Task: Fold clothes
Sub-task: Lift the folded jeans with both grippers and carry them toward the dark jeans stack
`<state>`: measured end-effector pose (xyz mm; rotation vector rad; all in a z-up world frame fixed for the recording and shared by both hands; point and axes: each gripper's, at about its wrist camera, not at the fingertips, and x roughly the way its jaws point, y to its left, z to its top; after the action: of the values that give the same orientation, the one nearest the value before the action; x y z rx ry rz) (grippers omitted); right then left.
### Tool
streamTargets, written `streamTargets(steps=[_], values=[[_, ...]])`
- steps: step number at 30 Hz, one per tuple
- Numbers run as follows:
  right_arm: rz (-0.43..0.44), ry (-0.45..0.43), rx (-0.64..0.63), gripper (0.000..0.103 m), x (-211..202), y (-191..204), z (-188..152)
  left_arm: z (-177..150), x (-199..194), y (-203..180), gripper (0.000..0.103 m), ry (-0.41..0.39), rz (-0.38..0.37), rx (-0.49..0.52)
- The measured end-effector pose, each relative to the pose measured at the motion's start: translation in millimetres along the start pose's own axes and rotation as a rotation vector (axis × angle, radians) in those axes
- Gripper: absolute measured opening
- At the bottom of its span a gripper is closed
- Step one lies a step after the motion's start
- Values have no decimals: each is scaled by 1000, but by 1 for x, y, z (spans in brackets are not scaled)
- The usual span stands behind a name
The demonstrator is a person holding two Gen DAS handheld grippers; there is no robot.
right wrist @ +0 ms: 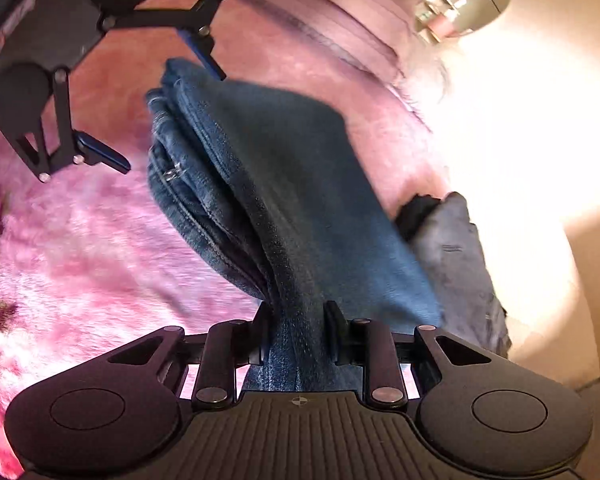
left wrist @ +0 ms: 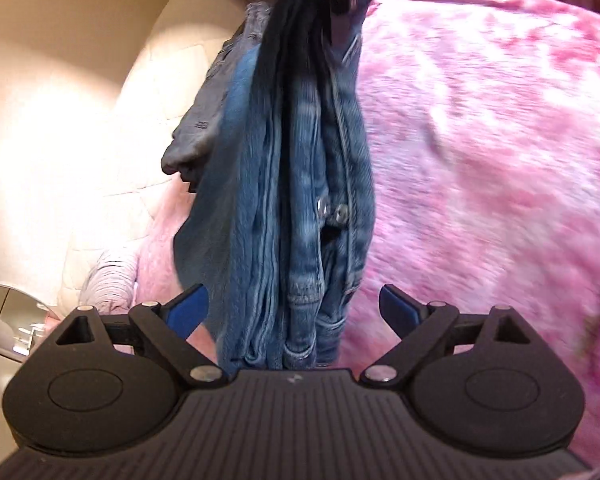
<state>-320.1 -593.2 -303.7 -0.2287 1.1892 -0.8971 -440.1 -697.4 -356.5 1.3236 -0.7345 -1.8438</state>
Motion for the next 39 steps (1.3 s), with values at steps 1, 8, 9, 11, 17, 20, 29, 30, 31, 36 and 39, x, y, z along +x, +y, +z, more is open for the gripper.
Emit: streamTargets(steps=[1, 8, 9, 11, 17, 20, 29, 30, 31, 36, 39], values=[[4, 1, 10, 25, -3, -7, 0, 3, 4, 2, 91, 2, 2, 0], [43, 3, -1, 26, -4, -16, -11, 12, 21, 20, 51, 44, -78, -46], [45, 1, -9, 26, -4, -12, -14, 12, 20, 23, 45, 60, -90, -59], [48, -3, -24, 27, -2, -3, -20, 13, 18, 32, 41, 62, -115, -94], [6, 8, -129, 75, 10, 42, -46, 21, 22, 60, 38, 75, -193, -209], [-10, 62, -206, 75, 28, 65, -60, 22, 21, 64, 37, 79, -209, -229], [-7, 128, -63, 32, 14, 15, -45, 48, -20, 90, 35, 91, -219, -218], [-6, 128, -55, 31, 6, 9, -42, 52, -28, 97, 35, 93, -218, -224], [-5, 128, -48, 31, -1, 2, -39, 57, -39, 101, 35, 99, -220, -228], [22, 122, -50, 30, -40, -3, -24, 63, -100, 103, 35, 138, -247, -240], [41, 134, -28, 30, -54, 4, -21, 60, -129, 87, 35, 159, -269, -253]])
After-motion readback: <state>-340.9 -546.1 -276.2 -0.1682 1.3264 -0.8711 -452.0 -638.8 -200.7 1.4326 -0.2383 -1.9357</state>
